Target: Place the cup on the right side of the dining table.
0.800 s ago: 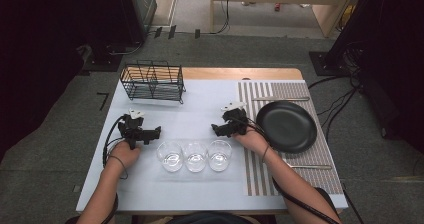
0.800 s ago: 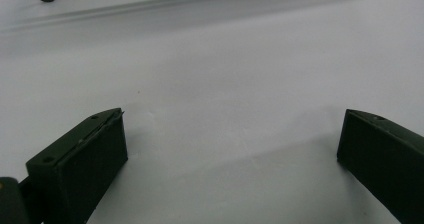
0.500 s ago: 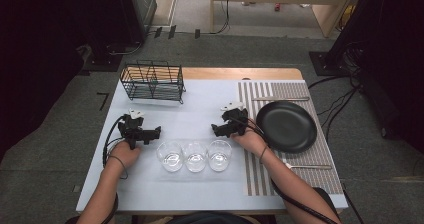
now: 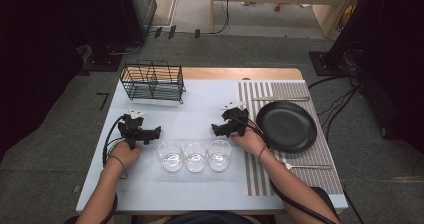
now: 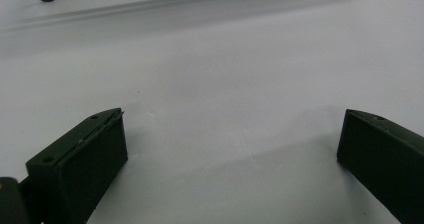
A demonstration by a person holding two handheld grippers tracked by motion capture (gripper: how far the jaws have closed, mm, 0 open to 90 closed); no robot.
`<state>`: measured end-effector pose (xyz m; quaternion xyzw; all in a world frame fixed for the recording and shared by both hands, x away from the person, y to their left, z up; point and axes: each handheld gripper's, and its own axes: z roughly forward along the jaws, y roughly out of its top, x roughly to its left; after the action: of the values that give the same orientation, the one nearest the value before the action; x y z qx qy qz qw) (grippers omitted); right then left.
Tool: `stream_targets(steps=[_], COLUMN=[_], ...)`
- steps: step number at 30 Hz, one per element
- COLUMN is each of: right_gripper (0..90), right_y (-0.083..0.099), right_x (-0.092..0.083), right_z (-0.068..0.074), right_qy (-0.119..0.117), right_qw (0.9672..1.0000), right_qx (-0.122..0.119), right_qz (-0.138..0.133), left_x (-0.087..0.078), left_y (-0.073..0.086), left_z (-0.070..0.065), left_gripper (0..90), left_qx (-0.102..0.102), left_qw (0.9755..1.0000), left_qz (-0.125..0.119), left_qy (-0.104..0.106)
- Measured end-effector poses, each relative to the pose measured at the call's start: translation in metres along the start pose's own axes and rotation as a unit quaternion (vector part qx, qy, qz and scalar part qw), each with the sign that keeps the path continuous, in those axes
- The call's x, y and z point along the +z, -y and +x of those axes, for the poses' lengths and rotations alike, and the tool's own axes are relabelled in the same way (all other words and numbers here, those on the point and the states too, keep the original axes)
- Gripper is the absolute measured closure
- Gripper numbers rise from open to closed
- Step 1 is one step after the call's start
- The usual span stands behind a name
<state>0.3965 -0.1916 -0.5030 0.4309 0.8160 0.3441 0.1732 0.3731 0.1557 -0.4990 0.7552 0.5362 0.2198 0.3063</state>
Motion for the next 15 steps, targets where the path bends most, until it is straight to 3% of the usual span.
stream_targets(steps=[15], right_gripper=[2.2], right_y=[-0.0021], right_x=[0.0004], right_z=[0.0004], right_qy=[0.000], right_qw=[1.0000], right_qx=[0.002], right_qz=[0.007], left_x=[-0.0001], left_y=[0.0001], left_z=[-0.0002], left_gripper=[0.0], left_qx=[0.000], left_qw=[1.0000], left_qz=[0.000], left_qy=[-0.001])
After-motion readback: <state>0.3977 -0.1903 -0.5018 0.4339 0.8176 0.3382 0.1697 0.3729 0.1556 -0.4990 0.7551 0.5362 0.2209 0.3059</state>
